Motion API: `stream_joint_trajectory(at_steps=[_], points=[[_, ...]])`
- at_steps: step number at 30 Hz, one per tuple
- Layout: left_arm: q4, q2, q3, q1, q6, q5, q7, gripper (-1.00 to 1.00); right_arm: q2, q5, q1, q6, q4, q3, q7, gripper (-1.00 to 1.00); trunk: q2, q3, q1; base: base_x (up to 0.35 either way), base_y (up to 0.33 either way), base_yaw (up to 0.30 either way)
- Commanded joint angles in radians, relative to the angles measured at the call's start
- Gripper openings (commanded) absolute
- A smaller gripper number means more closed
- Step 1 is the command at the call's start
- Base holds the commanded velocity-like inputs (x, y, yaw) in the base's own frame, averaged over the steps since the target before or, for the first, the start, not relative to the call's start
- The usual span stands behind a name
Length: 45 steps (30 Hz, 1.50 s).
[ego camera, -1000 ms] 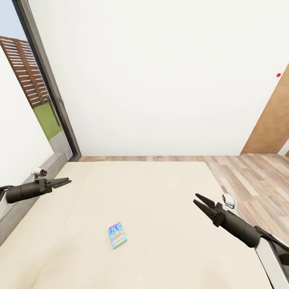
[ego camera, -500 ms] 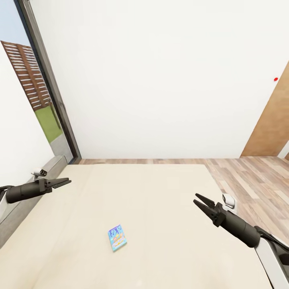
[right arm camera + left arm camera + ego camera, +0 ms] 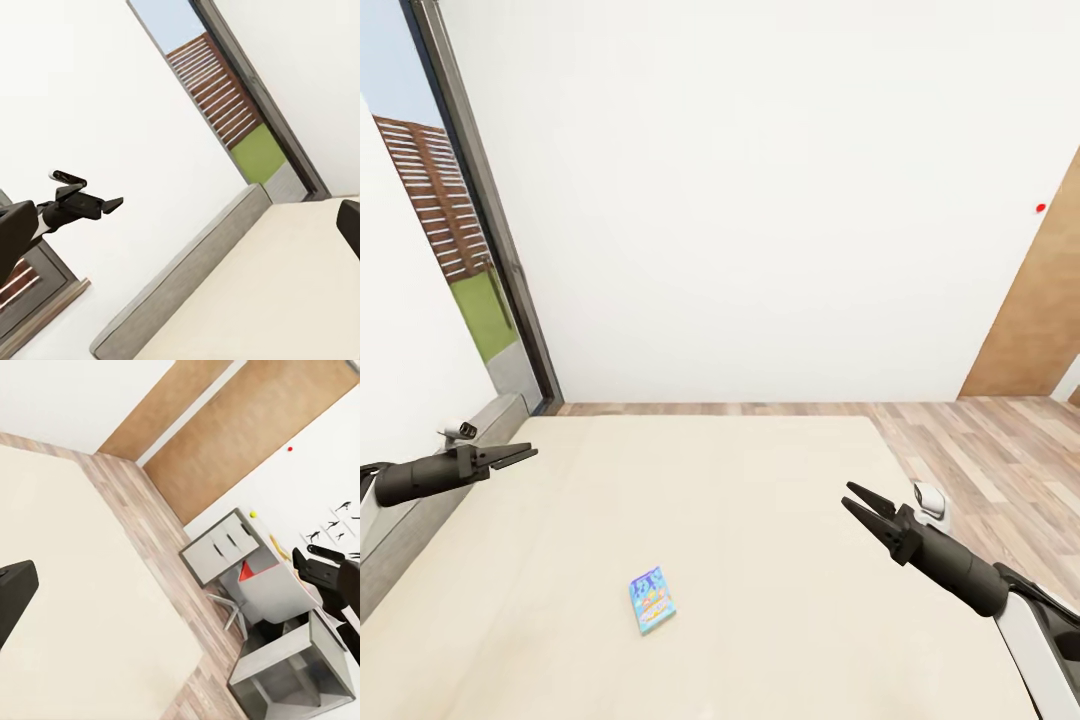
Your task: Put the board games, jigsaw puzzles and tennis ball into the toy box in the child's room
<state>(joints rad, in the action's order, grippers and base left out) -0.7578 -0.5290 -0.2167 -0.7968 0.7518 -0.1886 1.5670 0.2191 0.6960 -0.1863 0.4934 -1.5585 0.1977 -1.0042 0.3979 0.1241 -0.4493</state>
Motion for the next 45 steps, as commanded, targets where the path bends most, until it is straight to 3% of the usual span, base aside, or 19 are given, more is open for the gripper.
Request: stream_joint_trajectory(at_steps=[1,45], points=[[0.0,0.0,0.0,-0.001,0.011,0.0,0.004,1.0,0.0,0.007,-0.001,0.008,0.0,0.0,-0.001,1.0,0.002,0.001,-0.001,0.0,0.0,0.0],[0.0,0.0,0.0,-0.001,0.01,0.0,0.004,1.0,0.0,0.008,-0.001,0.008,0.0,0.0,-0.001,1.0,0.002,-0.071,-0.001,0.0,0.0,0.0]])
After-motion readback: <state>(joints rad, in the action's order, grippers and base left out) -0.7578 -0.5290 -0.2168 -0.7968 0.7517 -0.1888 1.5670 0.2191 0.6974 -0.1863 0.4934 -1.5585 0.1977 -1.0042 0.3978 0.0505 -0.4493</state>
